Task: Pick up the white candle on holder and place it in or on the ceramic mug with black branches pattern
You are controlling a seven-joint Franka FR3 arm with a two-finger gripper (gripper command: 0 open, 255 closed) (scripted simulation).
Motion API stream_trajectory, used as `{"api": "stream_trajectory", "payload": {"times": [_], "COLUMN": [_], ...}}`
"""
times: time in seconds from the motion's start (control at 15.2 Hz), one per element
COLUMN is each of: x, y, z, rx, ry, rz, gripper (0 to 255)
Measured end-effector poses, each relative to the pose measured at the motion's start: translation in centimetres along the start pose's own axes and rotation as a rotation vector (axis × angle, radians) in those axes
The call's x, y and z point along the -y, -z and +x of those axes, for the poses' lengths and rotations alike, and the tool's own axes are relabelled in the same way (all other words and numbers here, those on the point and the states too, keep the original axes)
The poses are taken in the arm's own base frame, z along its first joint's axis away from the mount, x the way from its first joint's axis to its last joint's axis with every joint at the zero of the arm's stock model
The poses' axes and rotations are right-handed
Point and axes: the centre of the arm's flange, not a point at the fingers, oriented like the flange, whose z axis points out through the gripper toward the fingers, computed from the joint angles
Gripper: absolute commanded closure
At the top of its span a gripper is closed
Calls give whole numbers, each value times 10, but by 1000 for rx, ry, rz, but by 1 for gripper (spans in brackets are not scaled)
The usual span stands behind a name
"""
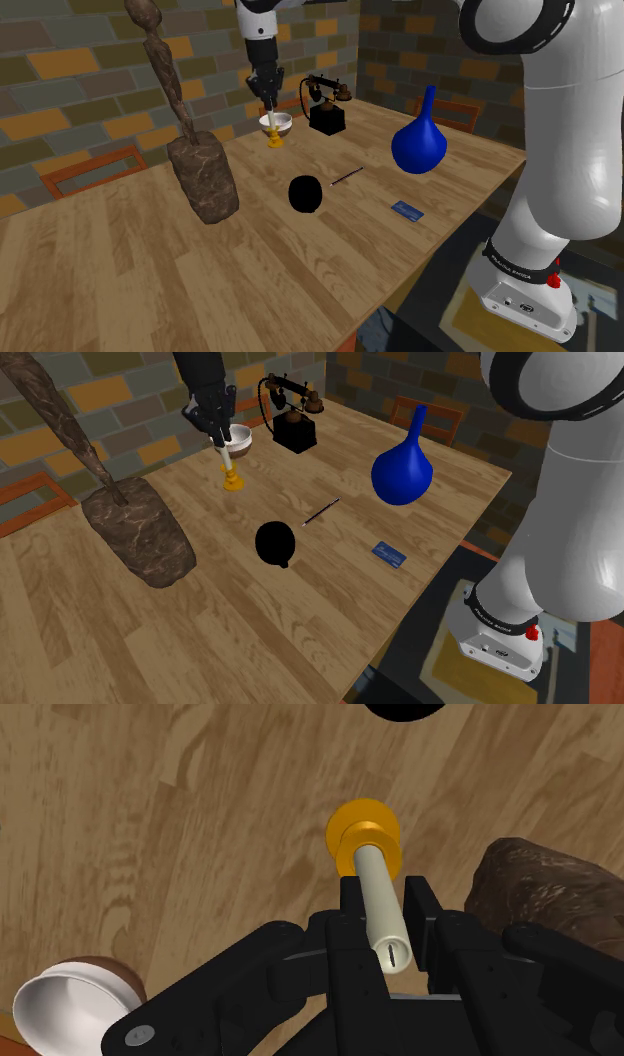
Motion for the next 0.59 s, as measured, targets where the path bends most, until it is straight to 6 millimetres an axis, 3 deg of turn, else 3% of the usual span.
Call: {"api": "stream_trajectory", "payload": {"times": [0.59], "x": [44], "y": [40], "z": [-101], "rx": [-1], "ry": [1], "rz": [0], "gripper": [255]}}
